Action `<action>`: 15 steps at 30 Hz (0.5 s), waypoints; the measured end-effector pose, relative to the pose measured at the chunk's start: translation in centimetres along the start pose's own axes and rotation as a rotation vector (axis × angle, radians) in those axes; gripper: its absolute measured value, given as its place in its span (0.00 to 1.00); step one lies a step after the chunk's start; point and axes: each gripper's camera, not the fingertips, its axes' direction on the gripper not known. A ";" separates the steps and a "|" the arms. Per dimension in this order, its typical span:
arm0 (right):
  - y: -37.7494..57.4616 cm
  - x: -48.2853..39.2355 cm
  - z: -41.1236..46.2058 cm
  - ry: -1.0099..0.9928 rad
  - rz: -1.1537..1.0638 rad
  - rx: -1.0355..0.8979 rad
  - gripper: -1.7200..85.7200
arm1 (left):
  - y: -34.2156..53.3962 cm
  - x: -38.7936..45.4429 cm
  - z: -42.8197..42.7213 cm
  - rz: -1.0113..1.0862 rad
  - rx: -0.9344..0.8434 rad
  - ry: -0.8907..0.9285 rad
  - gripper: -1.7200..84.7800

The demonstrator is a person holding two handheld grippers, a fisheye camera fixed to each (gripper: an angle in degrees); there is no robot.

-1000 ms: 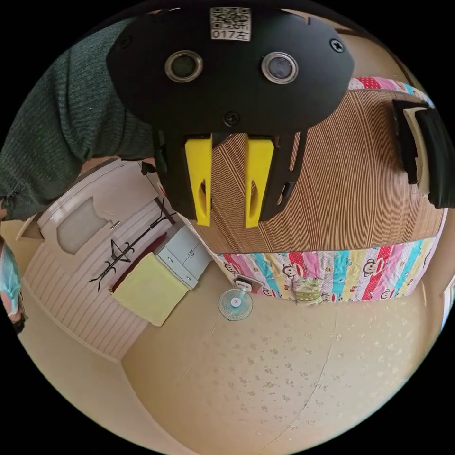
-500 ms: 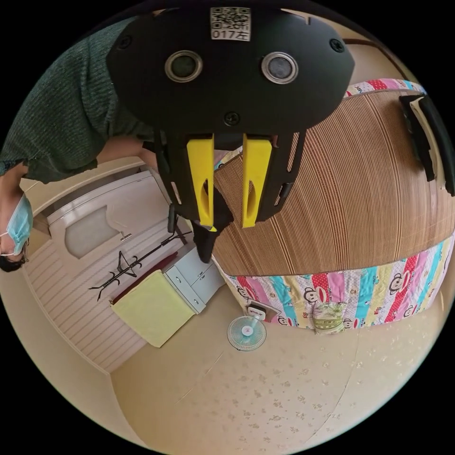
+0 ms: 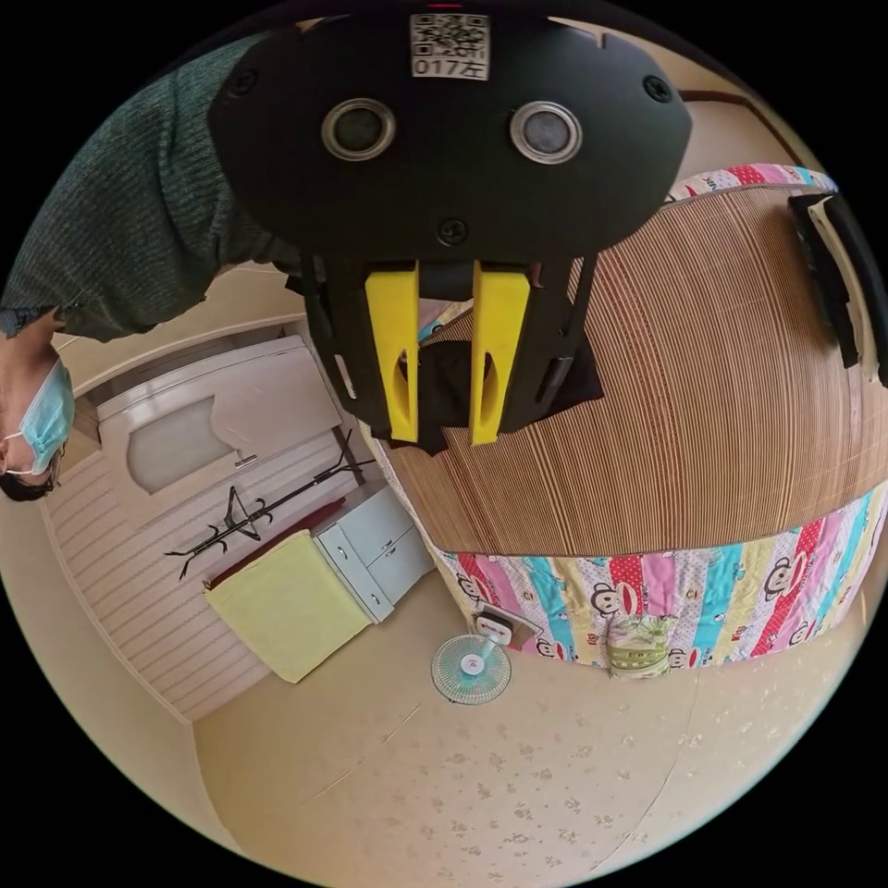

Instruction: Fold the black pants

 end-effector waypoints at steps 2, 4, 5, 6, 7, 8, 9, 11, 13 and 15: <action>-1.7 1.4 -3.2 0.090 0.043 0.097 0.18 | -0.1 -0.5 0.4 -0.012 -0.001 0.021 0.12; -3.3 1.8 -3.9 0.015 0.036 0.095 0.20 | -0.3 -1.2 0.9 -0.021 -0.007 0.045 0.12; -4.1 2.2 -3.7 -0.049 0.055 0.090 0.21 | -0.3 -1.3 1.0 -0.022 -0.009 0.049 0.12; -4.3 2.5 -3.5 -0.067 0.070 0.092 0.21 | -0.3 -1.5 1.3 -0.024 -0.013 0.057 0.12; -4.5 3.1 -2.8 -0.075 0.110 0.089 0.21 | -0.2 -1.8 1.6 -0.028 -0.017 0.065 0.12; -4.3 3.9 -1.8 -0.117 0.141 0.072 0.20 | -0.2 -1.9 1.7 -0.029 -0.019 0.070 0.12; -4.1 4.4 -1.5 -0.155 0.172 0.072 0.20 | 0.0 -2.0 1.9 -0.030 -0.023 0.081 0.12; -1.8 5.0 -0.7 -0.285 0.229 0.095 0.16 | 0.3 -2.2 2.0 -0.030 -0.028 0.090 0.12; 0.6 3.0 -0.4 -0.329 0.106 0.095 0.14 | 0.8 -2.5 1.6 -0.033 -0.016 0.091 0.12; 3.7 0.1 -0.2 -0.360 -0.028 0.068 0.12 | 1.4 -2.6 0.9 -0.035 0.004 0.091 0.12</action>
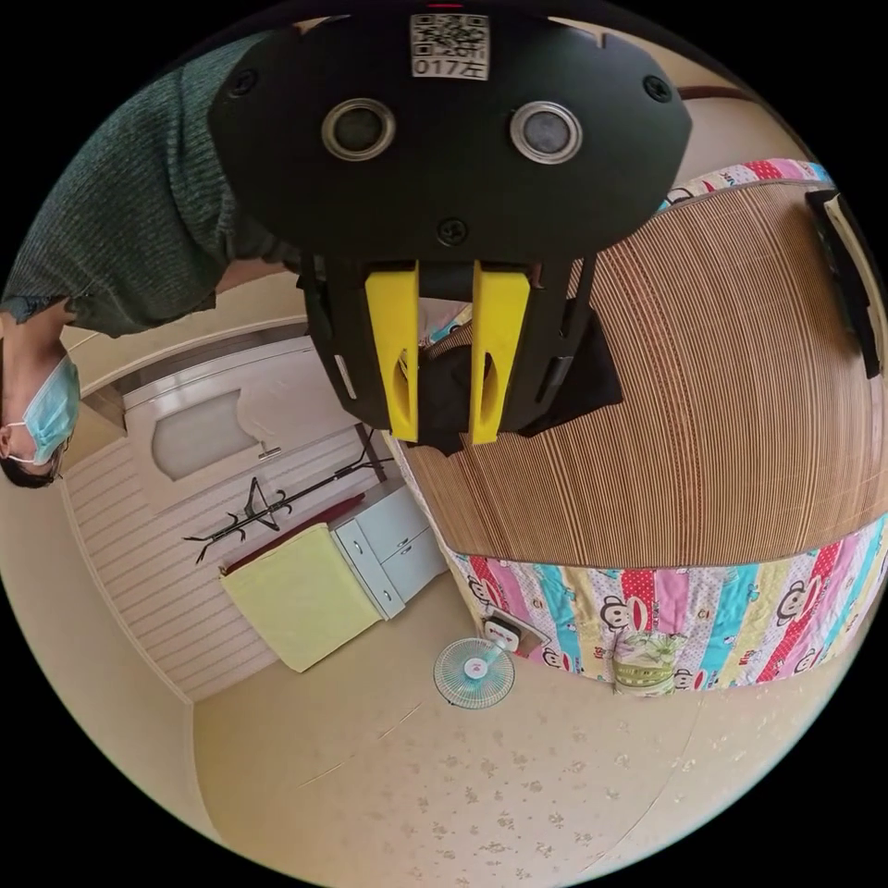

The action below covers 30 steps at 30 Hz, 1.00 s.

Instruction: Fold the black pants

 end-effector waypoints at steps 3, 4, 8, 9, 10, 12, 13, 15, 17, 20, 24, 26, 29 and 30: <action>6.3 -5.8 2.3 -0.054 -0.215 -0.120 0.11 | 0.9 0.3 -0.8 0.021 0.007 -0.004 0.12; 8.7 -8.3 3.6 -0.077 -0.294 -0.208 0.11 | 1.1 0.6 -0.8 0.044 -0.001 0.003 0.12; 18.0 -18.1 7.9 -0.190 -0.611 -0.532 0.11 | 1.5 2.8 0.4 0.167 -0.062 0.084 0.12; 19.5 -19.6 8.3 -0.202 -0.660 -0.578 0.11 | 1.5 3.8 1.1 0.214 -0.095 0.112 0.12; 23.0 -22.6 9.2 -0.225 -0.765 -0.668 0.11 | 1.6 4.8 1.7 0.256 -0.124 0.140 0.12; 28.5 -26.2 10.3 -0.258 -0.888 -0.782 0.11 | 1.7 6.3 1.9 0.299 -0.132 0.173 0.17; 32.4 -27.9 11.1 -0.288 -0.951 -0.858 0.11 | 1.9 7.0 1.8 0.314 -0.124 0.184 0.21; 38.4 -29.2 12.1 -0.346 -1.027 -0.977 0.11 | 2.5 7.5 1.0 0.313 -0.106 0.186 0.23; 44.6 -28.5 13.0 -0.384 -1.051 -1.035 0.12 | 3.7 7.0 -0.8 0.277 -0.046 0.179 0.25; 50.9 -26.3 14.3 -0.392 -1.023 -1.138 0.11 | 6.3 6.1 -3.0 0.251 -0.053 0.155 0.28; 56.9 -23.4 14.4 -0.448 -0.963 -1.146 0.10 | 10.1 4.7 -7.5 0.213 0.016 0.197 0.25; 58.6 -21.3 14.6 -0.568 -0.795 -1.139 0.09 | 11.2 4.9 -9.8 0.245 0.042 0.218 0.23; 60.8 -21.5 13.9 -0.660 -0.738 -1.090 0.08 | 12.5 5.4 -13.9 0.315 0.086 0.263 0.19; 61.3 -21.9 13.7 -0.671 -0.748 -1.080 0.08 | 12.9 5.5 -15.6 0.331 0.106 0.275 0.17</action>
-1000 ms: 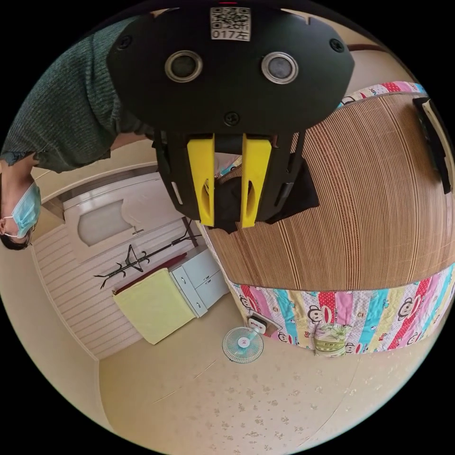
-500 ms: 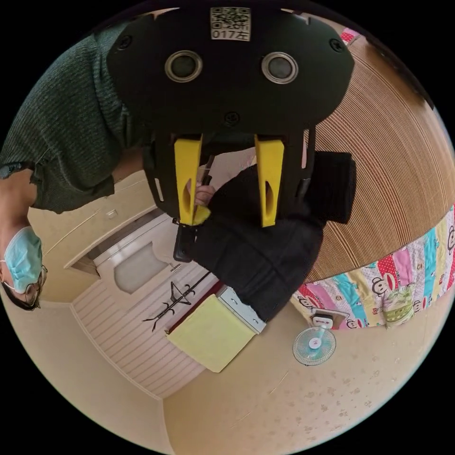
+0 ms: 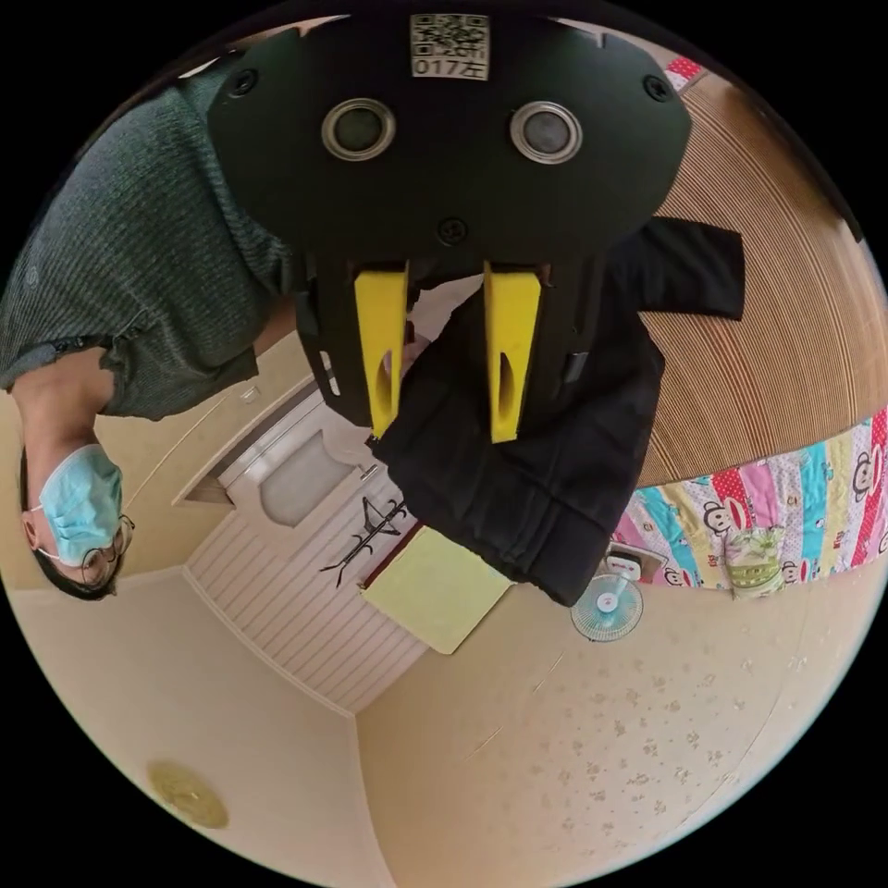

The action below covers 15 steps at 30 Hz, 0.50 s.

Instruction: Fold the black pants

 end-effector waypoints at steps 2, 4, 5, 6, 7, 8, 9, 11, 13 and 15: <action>-0.6 -2.2 1.4 -0.016 -0.063 0.048 0.08 | 0.1 1.0 -2.6 0.012 0.041 -0.003 0.12; -1.0 -3.9 1.9 -0.022 -0.113 0.100 0.07 | -0.1 2.1 -7.3 -0.006 0.152 -0.021 0.10; -1.3 -5.0 1.8 -0.028 -0.147 0.143 0.07 | -0.2 2.4 -8.7 -0.009 0.180 -0.030 0.09; -1.4 -5.6 1.7 -0.031 -0.164 0.166 0.07 | -0.5 3.2 -11.3 0.003 0.224 -0.052 0.09; -1.8 -6.9 1.4 -0.037 -0.199 0.208 0.07 | -1.1 4.4 -13.8 0.043 0.245 -0.074 0.09; -2.4 -8.4 1.4 -0.037 -0.237 0.222 0.06 | -1.5 5.2 -14.9 0.073 0.247 -0.084 0.09; -2.8 -9.2 1.6 -0.027 -0.258 0.218 0.06 | -2.4 6.9 -16.8 0.139 0.251 -0.111 0.09; -4.0 -13.4 3.9 0.094 -0.372 0.161 0.06 | -3.7 10.3 -19.1 0.244 0.265 -0.205 0.09; -4.7 -16.6 6.4 0.213 -0.462 0.124 0.06 | -4.8 14.8 -22.1 0.363 0.350 -0.356 0.09; -5.5 -19.3 8.4 0.313 -0.541 0.115 0.06 | -5.2 17.6 -24.8 0.441 0.446 -0.359 0.09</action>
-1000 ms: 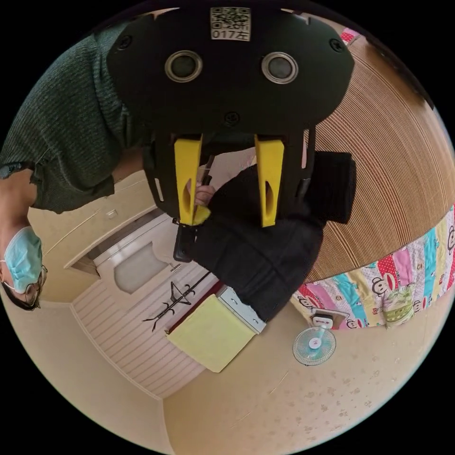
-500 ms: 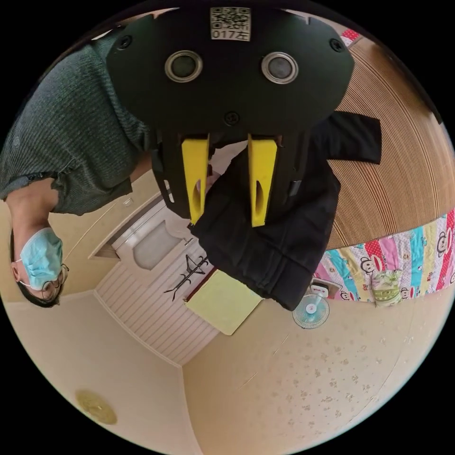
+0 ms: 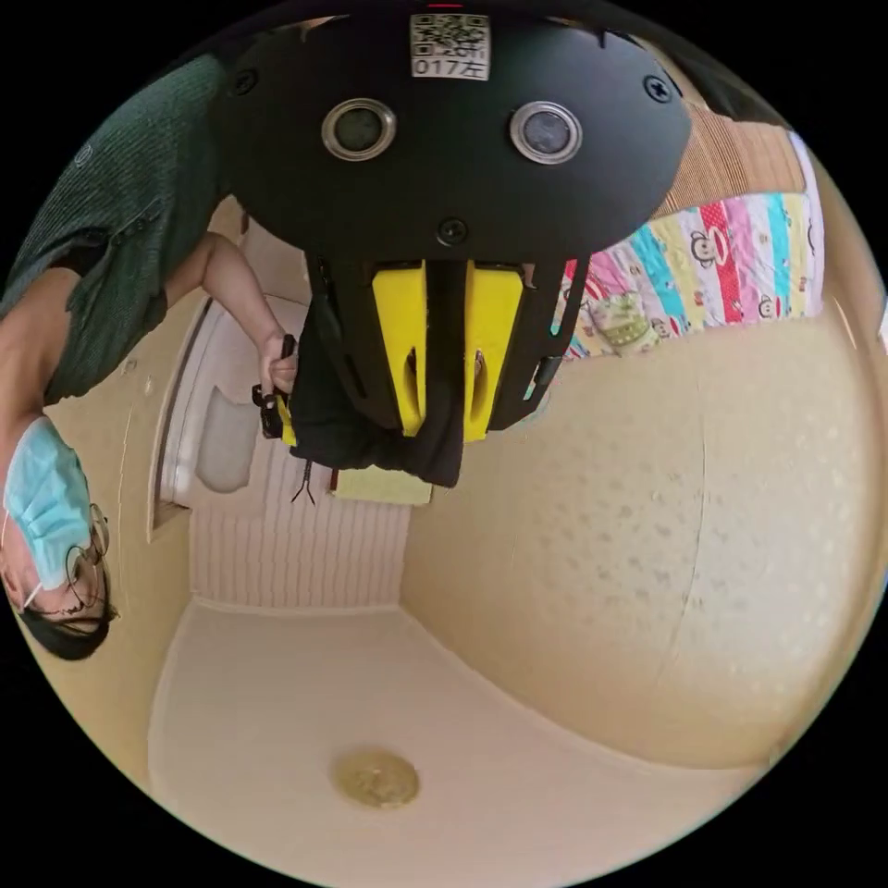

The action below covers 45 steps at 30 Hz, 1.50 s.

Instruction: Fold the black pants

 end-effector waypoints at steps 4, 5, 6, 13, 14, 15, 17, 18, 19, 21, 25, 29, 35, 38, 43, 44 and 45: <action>-4.2 -3.5 2.6 0.072 -0.123 0.004 0.05 | -5.3 0.3 -5.2 0.028 0.180 0.098 0.09; -5.1 -4.4 3.5 0.090 -0.144 0.002 0.05 | -6.1 0.3 -5.9 0.033 0.203 0.105 0.09; -5.6 -4.9 4.0 0.097 -0.160 0.001 0.05 | -7.5 0.6 -7.4 0.048 0.247 0.108 0.09; -7.7 -8.6 6.2 0.220 -0.278 0.083 0.04 | -13.0 2.1 -14.8 0.163 0.455 0.068 0.09; -7.3 -8.5 6.5 0.298 -0.280 0.084 0.04 | -13.1 1.9 -15.0 0.166 0.459 0.081 0.09; -7.0 -8.3 6.8 0.328 -0.282 0.087 0.04 | -13.3 1.7 -15.3 0.165 0.461 0.099 0.09; -5.2 -5.8 7.5 0.394 -0.250 0.111 0.04 | -13.0 1.0 -15.3 0.148 0.460 0.089 0.09; -4.7 -4.9 7.6 0.405 -0.242 0.122 0.03 | -12.7 0.4 -15.2 0.132 0.455 0.058 0.09; -3.6 -3.0 7.9 0.429 -0.247 0.143 0.03 | -12.6 -0.4 -14.9 0.114 0.445 0.014 0.09; -2.8 0.8 8.6 0.491 -0.214 0.128 0.03 | -13.0 -2.4 -13.4 0.080 0.409 -0.053 0.09; -5.6 15.2 11.9 0.692 -0.130 -0.036 0.03 | -17.6 -12.7 -4.9 -0.045 0.225 -0.178 0.09; -9.5 39.2 16.3 0.865 0.031 -0.144 0.04 | -21.2 -28.0 6.7 -0.238 0.096 -0.265 0.10; 0.4 65.5 15.8 1.149 0.308 -0.347 0.03 | -14.2 -43.1 17.8 -0.395 -0.216 -0.456 0.11; 13.2 71.1 10.7 1.143 0.361 -0.549 0.03 | -2.9 -44.9 20.5 -0.412 -0.439 -0.450 0.11; 36.4 75.3 -3.5 1.105 0.658 -0.910 0.03 | 20.1 -44.9 21.9 -0.730 -0.902 -0.334 0.10; 40.9 75.0 -7.6 1.094 0.749 -0.950 0.04 | 21.6 -44.4 21.7 -0.731 -0.932 -0.357 0.10; 43.0 74.7 -9.6 1.086 0.789 -0.967 0.04 | 24.0 -43.8 21.4 -0.738 -0.985 -0.402 0.09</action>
